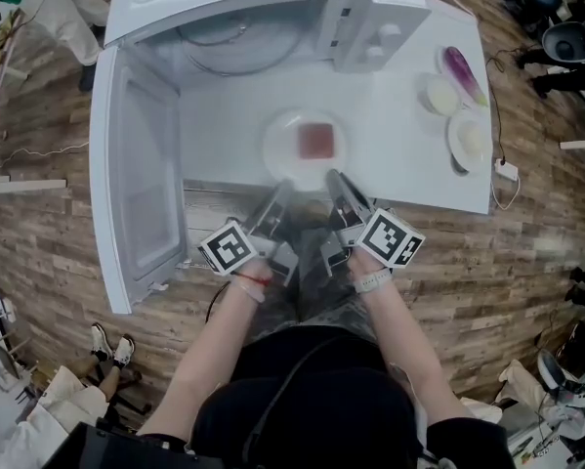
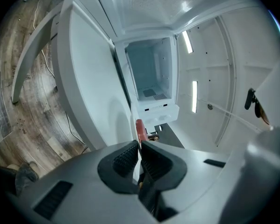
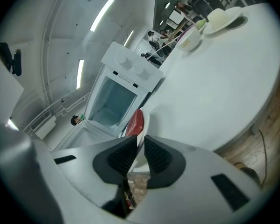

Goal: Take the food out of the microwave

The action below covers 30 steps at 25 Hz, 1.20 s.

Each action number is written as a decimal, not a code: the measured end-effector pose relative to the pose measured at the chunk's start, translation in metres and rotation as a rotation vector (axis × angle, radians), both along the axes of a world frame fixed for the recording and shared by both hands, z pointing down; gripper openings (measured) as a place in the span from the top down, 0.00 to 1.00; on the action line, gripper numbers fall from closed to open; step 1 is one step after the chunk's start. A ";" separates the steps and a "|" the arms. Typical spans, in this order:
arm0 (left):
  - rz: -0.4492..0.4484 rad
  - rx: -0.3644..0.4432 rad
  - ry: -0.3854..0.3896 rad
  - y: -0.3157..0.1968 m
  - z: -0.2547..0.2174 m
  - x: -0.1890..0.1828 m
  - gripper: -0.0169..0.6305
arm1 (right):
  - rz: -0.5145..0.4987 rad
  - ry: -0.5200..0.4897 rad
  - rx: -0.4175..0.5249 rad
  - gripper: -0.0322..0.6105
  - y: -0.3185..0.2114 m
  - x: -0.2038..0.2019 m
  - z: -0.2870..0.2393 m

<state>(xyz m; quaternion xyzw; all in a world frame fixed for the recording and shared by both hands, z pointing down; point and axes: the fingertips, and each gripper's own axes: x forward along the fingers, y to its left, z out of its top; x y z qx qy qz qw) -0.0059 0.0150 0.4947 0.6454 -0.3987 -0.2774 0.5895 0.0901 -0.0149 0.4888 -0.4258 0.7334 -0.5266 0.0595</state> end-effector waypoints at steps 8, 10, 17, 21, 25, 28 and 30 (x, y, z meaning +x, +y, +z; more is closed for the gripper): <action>0.003 -0.008 0.007 0.010 0.004 0.005 0.94 | 0.001 -0.003 -0.014 0.85 0.011 0.005 0.005; -0.002 -0.019 0.008 0.013 0.006 0.006 0.94 | -0.003 -0.003 -0.018 0.85 0.013 0.006 0.006; -0.019 -0.036 0.025 0.024 0.009 0.012 0.94 | -0.023 0.006 -0.035 0.85 0.022 0.010 0.009; -0.023 -0.046 0.026 0.033 0.012 0.017 0.94 | -0.028 0.011 -0.046 0.85 0.030 0.016 0.011; -0.031 -0.056 0.041 0.039 0.014 0.021 0.94 | -0.024 0.007 -0.055 0.85 0.036 0.019 0.013; -0.028 -0.051 0.034 0.043 0.015 0.023 0.94 | -0.025 0.007 -0.059 0.85 0.040 0.021 0.016; -0.018 -0.036 0.006 0.043 0.016 0.023 0.94 | -0.024 0.005 -0.060 0.85 0.041 0.023 0.017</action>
